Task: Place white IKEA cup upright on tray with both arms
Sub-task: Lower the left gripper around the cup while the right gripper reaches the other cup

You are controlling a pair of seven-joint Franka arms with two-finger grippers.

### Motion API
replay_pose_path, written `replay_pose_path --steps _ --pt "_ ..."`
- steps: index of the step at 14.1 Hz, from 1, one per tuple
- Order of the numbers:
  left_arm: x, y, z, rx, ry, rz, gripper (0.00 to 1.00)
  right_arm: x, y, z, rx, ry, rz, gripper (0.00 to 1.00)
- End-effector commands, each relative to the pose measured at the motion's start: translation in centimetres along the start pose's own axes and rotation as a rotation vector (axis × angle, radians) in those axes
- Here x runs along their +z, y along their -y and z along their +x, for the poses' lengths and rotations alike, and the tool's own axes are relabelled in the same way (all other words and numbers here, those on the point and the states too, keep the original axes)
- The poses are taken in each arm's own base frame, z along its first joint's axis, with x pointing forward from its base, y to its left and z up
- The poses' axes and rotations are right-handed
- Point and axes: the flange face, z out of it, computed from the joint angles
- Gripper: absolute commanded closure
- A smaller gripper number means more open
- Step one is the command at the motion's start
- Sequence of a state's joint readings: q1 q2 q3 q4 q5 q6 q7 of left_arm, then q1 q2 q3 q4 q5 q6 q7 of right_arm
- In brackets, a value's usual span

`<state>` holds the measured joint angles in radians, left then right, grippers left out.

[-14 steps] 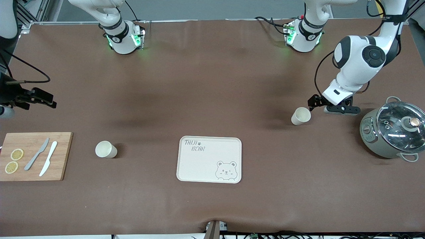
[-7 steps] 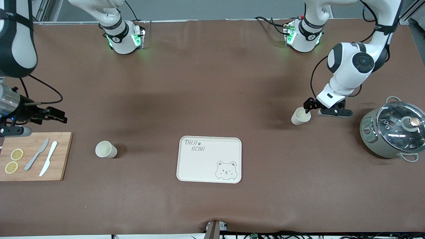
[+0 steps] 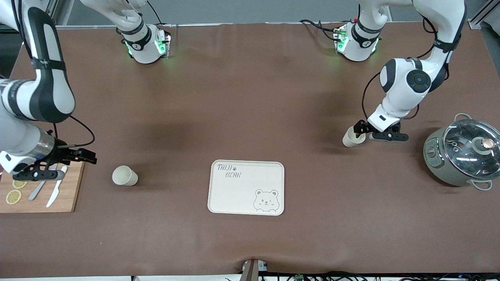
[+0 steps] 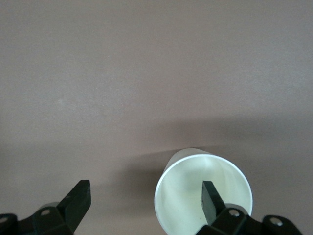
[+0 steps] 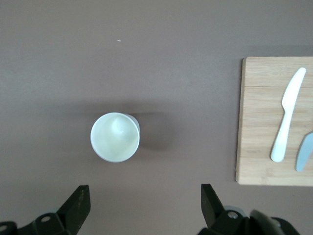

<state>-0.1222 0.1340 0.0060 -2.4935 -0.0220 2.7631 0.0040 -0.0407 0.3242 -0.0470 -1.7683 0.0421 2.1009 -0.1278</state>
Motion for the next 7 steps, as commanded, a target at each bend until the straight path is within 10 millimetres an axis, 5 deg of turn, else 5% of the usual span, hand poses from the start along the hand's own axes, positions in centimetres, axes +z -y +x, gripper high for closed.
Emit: replay_pose_path --steps 1,7 --pt "0.6 -0.1 -0.1 0.016 -0.016 -0.004 0.0 2.2 0.1 -0.1 -0.008 -0.024 -0.01 0.0" --pt "1.9 -0.2 -0.9 0.017 -0.03 -0.004 0.0 6.9 0.1 -0.5 0.001 -0.106 -0.02 0.0"
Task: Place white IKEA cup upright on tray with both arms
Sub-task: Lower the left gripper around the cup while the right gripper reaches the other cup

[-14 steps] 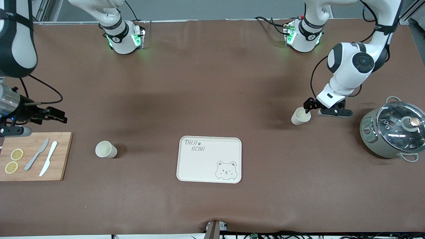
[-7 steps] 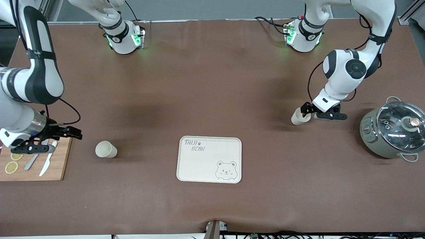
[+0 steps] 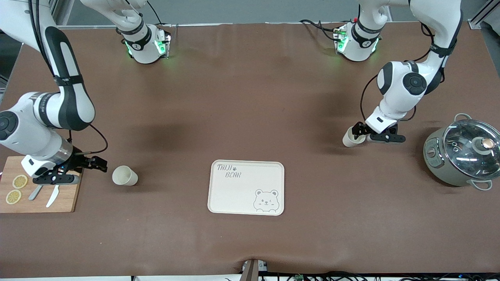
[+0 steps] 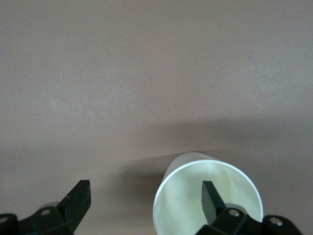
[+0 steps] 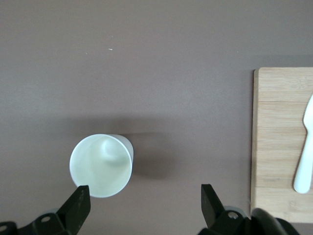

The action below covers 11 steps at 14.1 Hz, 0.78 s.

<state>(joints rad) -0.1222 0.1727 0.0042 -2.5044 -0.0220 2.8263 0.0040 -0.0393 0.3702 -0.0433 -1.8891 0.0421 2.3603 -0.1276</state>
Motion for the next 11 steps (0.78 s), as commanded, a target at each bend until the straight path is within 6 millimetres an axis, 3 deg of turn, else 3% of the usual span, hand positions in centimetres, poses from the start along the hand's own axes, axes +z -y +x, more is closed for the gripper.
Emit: replay_pose_path --steps 1,4,5,7,9,10,11 --pt "0.4 -0.1 -0.7 0.015 -0.015 -0.005 0.0 1.4 0.2 -0.1 0.003 -0.028 -0.002 0.0" --pt "0.5 -0.4 -1.0 0.018 -0.01 -0.006 0.0 3.3 0.2 -0.2 0.004 -0.052 -0.005 0.0" --pt "0.6 -0.4 -1.2 0.015 -0.006 -0.006 0.19 4.1 0.3 -0.1 0.003 -0.058 -0.006 0.0" --pt "0.8 -0.6 -1.4 0.016 -0.001 -0.008 0.7 5.6 0.3 -0.1 0.003 -0.07 -0.01 0.0" --pt "0.9 -0.6 -1.6 0.008 0.004 -0.007 0.93 6.7 0.6 0.0 -0.002 -0.076 -0.01 0.0" --pt "0.9 -0.6 -1.8 0.005 0.005 -0.007 1.0 7.2 0.8 -0.1 -0.005 -0.076 -0.011 0.0" --pt "1.0 -0.6 -1.9 0.005 0.008 -0.007 1.0 7.6 0.8 -0.2 -0.005 -0.07 -0.01 0.0"
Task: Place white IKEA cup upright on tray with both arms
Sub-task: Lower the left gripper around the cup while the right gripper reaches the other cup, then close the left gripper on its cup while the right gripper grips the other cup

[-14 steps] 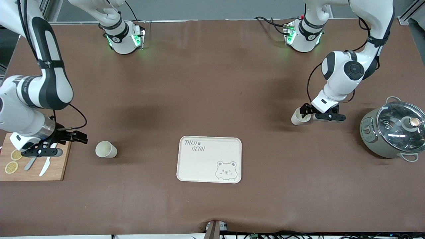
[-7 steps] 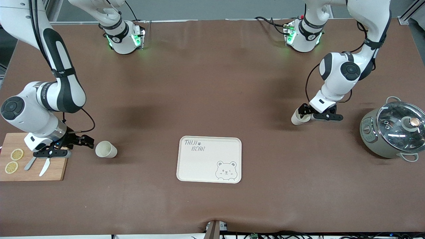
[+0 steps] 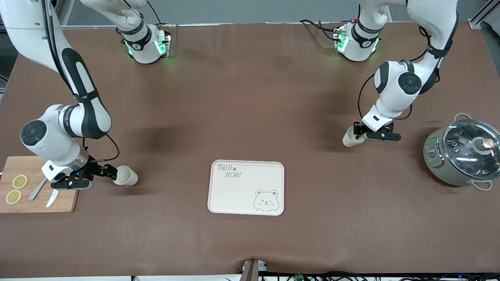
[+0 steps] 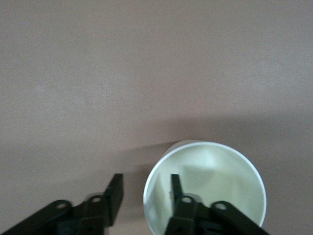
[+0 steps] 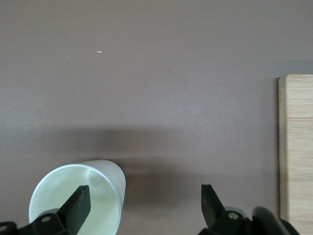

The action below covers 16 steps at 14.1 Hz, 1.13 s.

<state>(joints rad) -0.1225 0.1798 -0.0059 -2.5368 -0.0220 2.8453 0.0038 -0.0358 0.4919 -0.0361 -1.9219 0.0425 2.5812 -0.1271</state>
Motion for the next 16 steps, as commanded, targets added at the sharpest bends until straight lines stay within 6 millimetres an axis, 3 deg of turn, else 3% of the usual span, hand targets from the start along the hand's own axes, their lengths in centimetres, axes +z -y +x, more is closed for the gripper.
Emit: replay_pose_path --steps 1,6,9,14,16 --pt "0.0 -0.2 -0.5 -0.004 -0.011 -0.005 1.0 1.0 0.5 -0.1 0.001 -0.002 0.003 0.0" --pt "0.1 -0.2 -0.6 -0.004 -0.009 -0.005 1.0 3.4 0.4 -0.5 0.001 -0.012 -0.002 0.0" --pt "0.0 -0.2 -0.3 -0.006 -0.014 -0.005 1.0 3.5 0.4 -0.5 0.001 -0.011 -0.002 0.0" --pt "-1.6 -0.7 2.1 -0.03 -0.058 -0.01 1.0 3.9 0.5 -0.6 -0.001 -0.012 -0.002 0.0" --pt "-2.5 -1.1 3.6 -0.036 -0.053 -0.015 1.0 3.9 0.7 -0.6 -0.004 -0.011 -0.001 0.27"
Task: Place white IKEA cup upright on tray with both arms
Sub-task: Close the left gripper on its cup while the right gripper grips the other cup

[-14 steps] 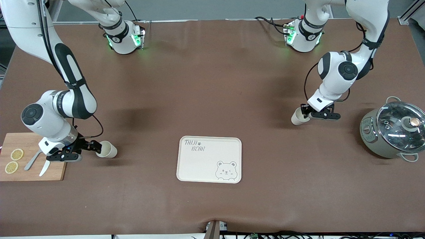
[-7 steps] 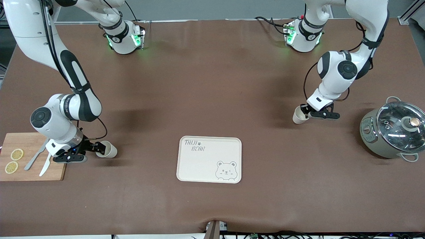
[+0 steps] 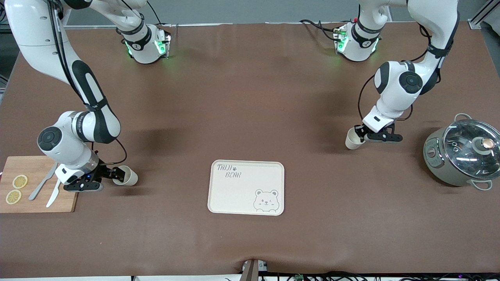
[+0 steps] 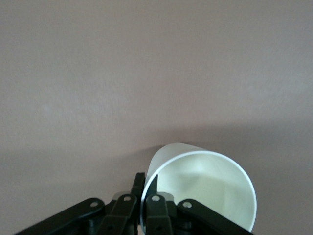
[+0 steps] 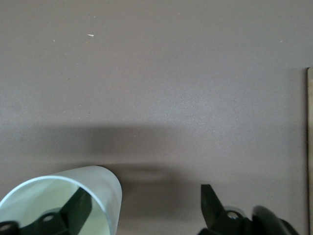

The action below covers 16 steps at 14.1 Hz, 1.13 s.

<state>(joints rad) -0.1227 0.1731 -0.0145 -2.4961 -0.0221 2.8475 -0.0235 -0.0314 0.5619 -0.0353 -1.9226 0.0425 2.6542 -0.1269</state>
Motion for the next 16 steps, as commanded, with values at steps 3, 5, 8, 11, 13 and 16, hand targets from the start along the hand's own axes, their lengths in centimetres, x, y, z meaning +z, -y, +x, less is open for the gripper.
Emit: replay_pose_path --steps 3,5,8,11,13,16 --pt "-3.4 -2.4 6.1 -0.02 0.075 -0.017 1.0 0.2 0.5 0.1 -0.001 -0.009 0.003 0.49" --pt "-5.2 -5.0 9.5 -0.045 0.174 -0.014 1.0 0.2 0.5 0.1 -0.001 -0.009 0.003 0.61" --pt "-8.8 -7.6 13.4 -0.1 0.199 -0.008 1.0 0.1 0.7 0.2 -0.004 -0.01 0.003 0.71" --pt "-10.9 -9.4 14.9 -0.124 0.202 -0.005 1.0 0.2 1.2 0.2 -0.008 -0.007 0.006 0.75" --pt "-11.8 -10.4 16.1 -0.136 0.202 -0.004 1.0 0.1 2.0 0.3 -0.02 -0.004 0.009 0.76" --pt "-12.8 -12.8 18.0 -0.18 0.213 -0.001 1.0 0.1 3.0 0.3 -0.017 -0.003 0.011 0.76"
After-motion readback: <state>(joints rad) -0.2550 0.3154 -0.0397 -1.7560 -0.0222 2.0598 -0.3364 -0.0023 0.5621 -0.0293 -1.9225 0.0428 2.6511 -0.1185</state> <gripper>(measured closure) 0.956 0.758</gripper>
